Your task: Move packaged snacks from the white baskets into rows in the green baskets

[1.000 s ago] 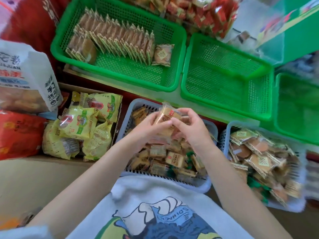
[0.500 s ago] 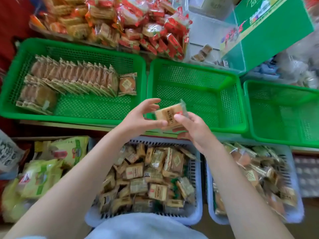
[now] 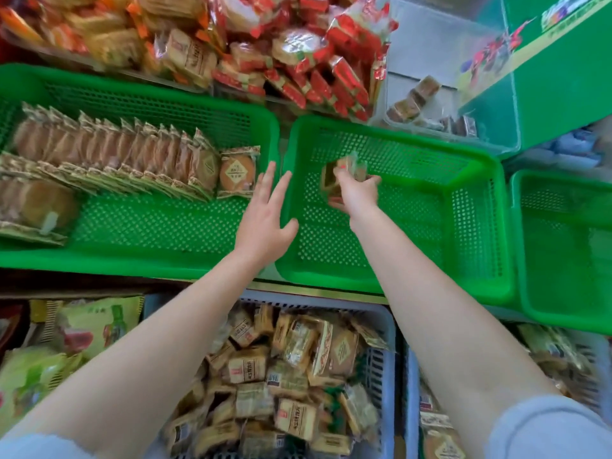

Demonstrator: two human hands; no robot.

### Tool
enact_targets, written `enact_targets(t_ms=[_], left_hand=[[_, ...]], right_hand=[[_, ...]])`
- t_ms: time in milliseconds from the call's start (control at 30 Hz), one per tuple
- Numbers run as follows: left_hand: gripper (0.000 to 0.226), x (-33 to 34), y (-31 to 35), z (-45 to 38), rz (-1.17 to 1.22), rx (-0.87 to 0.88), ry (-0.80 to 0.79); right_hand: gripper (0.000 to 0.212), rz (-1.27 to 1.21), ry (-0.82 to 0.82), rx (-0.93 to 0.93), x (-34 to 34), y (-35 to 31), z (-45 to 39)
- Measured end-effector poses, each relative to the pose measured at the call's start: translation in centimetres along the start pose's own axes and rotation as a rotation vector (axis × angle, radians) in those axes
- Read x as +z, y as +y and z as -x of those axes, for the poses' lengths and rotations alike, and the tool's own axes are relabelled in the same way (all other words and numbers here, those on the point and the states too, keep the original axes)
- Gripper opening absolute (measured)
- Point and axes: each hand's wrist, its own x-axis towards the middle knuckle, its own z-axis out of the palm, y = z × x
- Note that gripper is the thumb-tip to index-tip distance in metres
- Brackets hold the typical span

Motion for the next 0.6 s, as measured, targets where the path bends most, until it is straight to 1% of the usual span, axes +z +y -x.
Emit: enact_targets(t_ms=[133,233,300,333,400,467,500,533,600], left_hand=[[0.08,0.2,0.0,0.0,0.016,0.005,0.004],[0.081,0.3,-0.1,0.0,0.007,0.019,0.003],[0.081,0.3,-0.2,-0.1,0.009,0.019,-0.003],[0.082,0.3,-0.2,-0.2,0.008,0.017,-0.007],[0.082,0.2,-0.2,-0.2,0.001,0.018,-0.012],[0.083,0.2,-0.1,-0.1,0.002,0.019,-0.016],[0.083,0.2,-0.1,-0.1,0.007,0.017,-0.017],[0.083,0.2,0.0,-0.1,0.011,0.015,-0.018],[0.083,0.1,0.0,-0.1,0.012,0.011,-0.02]], right_hand=[[0.088,0.214,-0.131,-0.053,3.3,-0.7,-2.2],[0.103,0.322,-0.103,-0.049,4.7,-0.1,-3.7],[0.111,0.371,-0.084,-0.008,5.2,0.1,-4.4],[0.111,0.394,-0.069,0.009,5.2,0.0,-4.6],[0.102,0.409,-0.025,0.055,5.5,-0.4,-5.1],[0.091,0.372,-0.013,0.137,5.8,-1.2,-5.2],[0.09,0.328,-0.022,0.182,5.9,-1.7,-5.0],[0.092,0.285,-0.039,0.22,6.0,-2.1,-4.8],[0.104,0.224,-0.069,0.248,6.2,-2.3,-4.8]])
